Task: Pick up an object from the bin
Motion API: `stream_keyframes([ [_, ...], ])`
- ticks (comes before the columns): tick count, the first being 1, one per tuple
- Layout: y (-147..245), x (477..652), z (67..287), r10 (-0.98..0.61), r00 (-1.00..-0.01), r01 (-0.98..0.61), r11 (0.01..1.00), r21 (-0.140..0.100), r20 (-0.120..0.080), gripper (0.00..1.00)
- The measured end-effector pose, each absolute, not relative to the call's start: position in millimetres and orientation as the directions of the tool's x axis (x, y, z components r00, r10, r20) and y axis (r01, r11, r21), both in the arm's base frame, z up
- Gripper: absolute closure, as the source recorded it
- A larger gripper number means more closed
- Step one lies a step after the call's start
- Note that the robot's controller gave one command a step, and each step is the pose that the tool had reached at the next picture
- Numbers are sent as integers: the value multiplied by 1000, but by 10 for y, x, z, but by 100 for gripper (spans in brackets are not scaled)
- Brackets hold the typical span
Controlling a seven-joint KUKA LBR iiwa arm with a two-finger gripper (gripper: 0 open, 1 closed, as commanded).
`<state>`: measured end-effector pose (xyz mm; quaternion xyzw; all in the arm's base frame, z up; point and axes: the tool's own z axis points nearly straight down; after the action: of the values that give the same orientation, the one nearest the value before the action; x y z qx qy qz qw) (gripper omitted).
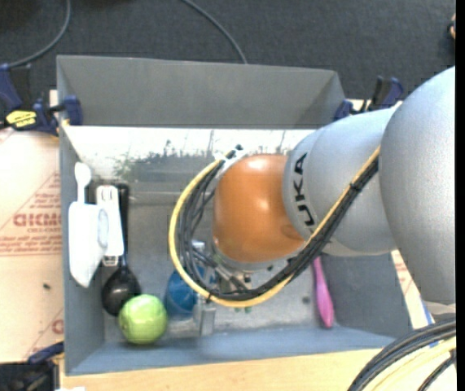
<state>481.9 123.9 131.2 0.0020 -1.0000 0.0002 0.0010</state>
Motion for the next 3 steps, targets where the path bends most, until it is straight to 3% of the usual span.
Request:
stream_keyframes([
  [1,1239,4819,1327,0,-1000,0,1000,1,0,0],
  [2,1196,4964,1257,-22,-1000,-22,1000,5,-13,0],
  [3,1188,4990,1235,-16,-1000,-16,1000,6,-20,0],
])
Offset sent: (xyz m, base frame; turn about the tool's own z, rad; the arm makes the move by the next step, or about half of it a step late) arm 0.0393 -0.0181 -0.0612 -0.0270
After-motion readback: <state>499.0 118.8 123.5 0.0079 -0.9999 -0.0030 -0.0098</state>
